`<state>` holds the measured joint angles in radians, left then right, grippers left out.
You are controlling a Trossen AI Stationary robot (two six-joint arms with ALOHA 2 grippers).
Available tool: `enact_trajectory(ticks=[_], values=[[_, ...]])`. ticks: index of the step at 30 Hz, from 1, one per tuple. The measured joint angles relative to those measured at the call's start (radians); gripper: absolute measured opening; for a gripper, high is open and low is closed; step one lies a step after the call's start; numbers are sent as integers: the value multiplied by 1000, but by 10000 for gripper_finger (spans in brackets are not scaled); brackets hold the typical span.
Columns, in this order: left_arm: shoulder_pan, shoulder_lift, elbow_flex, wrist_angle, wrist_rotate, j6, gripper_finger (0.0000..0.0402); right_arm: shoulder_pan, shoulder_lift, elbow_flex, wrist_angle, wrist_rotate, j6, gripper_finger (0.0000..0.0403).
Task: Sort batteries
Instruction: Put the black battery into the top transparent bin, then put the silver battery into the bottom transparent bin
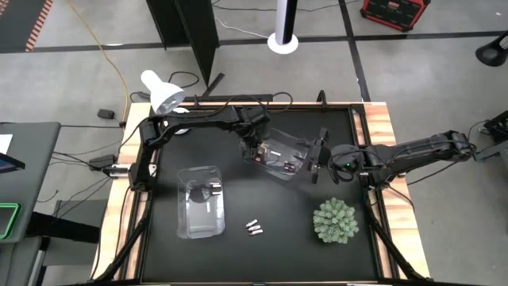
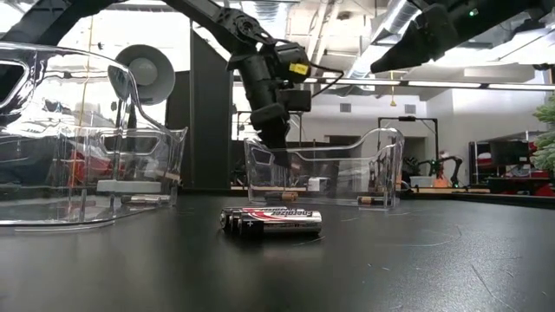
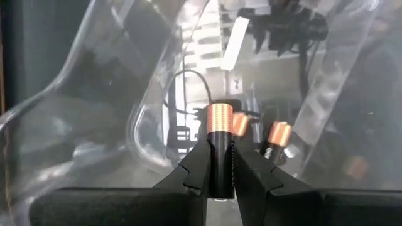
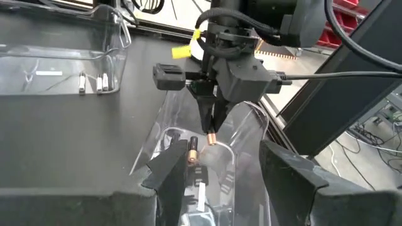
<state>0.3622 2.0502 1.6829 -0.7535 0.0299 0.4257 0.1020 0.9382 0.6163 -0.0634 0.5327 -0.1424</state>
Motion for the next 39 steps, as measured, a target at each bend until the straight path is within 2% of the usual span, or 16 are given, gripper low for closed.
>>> enact_trajectory(ticks=[7,19,24,28,33,39], values=[[1,0,0,-9,-37,-24,96,0,0,0,17,0,3,214],[-9,-23,31,-40,-49,-38,97,4,0,0,34,-4,11,214],[-38,-111,56,-33,-50,-39,97,28,0,0,40,-8,11,214],[-79,-225,42,-12,-90,-88,96,64,4,0,72,-8,14,214],[-167,-363,4,8,-182,-145,79,129,56,19,136,-12,6,214],[-304,-534,-108,47,-333,-273,46,213,206,119,130,-23,0,214]])
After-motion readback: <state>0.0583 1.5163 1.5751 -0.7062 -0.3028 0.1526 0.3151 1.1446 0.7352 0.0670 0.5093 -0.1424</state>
